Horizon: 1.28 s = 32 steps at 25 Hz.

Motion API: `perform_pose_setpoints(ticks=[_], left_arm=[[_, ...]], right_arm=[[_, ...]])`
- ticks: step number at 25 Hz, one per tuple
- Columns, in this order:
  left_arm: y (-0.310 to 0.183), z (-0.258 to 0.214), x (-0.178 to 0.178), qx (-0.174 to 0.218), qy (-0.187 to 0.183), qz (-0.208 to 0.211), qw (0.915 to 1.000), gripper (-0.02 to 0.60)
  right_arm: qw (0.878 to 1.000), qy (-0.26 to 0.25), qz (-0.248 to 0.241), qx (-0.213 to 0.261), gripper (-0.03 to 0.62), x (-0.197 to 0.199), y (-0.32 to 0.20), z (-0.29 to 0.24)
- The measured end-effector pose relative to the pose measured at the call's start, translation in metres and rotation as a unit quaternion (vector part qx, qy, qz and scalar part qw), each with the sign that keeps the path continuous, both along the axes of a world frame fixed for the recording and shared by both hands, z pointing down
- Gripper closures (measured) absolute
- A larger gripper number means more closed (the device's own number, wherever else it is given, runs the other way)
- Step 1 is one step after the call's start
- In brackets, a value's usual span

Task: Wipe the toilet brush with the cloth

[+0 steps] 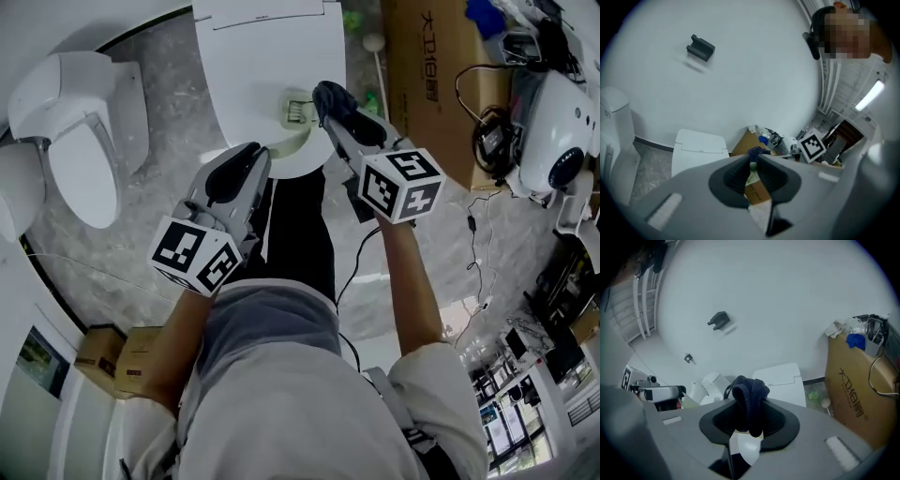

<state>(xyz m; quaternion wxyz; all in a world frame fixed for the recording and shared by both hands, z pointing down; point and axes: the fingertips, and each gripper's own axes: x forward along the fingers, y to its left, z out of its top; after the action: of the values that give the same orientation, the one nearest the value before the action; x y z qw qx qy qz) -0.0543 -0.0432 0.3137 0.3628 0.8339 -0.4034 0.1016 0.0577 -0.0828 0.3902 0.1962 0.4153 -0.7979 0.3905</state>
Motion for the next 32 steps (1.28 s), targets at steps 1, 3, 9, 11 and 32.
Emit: perform_pose_setpoints(ticks=[1, 3, 9, 11, 32], left_arm=[[0.0, 0.001, -0.001, 0.001, -0.001, -0.002, 1.0, 0.581], [0.001, 0.002, -0.002, 0.005, 0.0, -0.004, 1.0, 0.581], [0.002, 0.007, -0.005, 0.005, 0.011, -0.014, 0.9998, 0.581], [0.002, 0.009, -0.005, 0.003, 0.017, -0.015, 0.9997, 0.581], [0.003, 0.015, -0.005, 0.009, 0.048, -0.019, 0.9986, 0.581]], right_arm=[[1.0, -0.006, -0.009, -0.003, 0.494, -0.002, -0.002, 0.007], [0.999, -0.011, -0.03, -0.011, 0.495, -0.007, -0.006, 0.025], [0.995, -0.027, -0.089, -0.034, 0.496, -0.024, -0.014, 0.076], [0.993, -0.029, -0.106, -0.036, 0.496, -0.029, -0.017, 0.092], [0.954, -0.068, -0.277, -0.094, 0.496, -0.066, -0.015, 0.192]])
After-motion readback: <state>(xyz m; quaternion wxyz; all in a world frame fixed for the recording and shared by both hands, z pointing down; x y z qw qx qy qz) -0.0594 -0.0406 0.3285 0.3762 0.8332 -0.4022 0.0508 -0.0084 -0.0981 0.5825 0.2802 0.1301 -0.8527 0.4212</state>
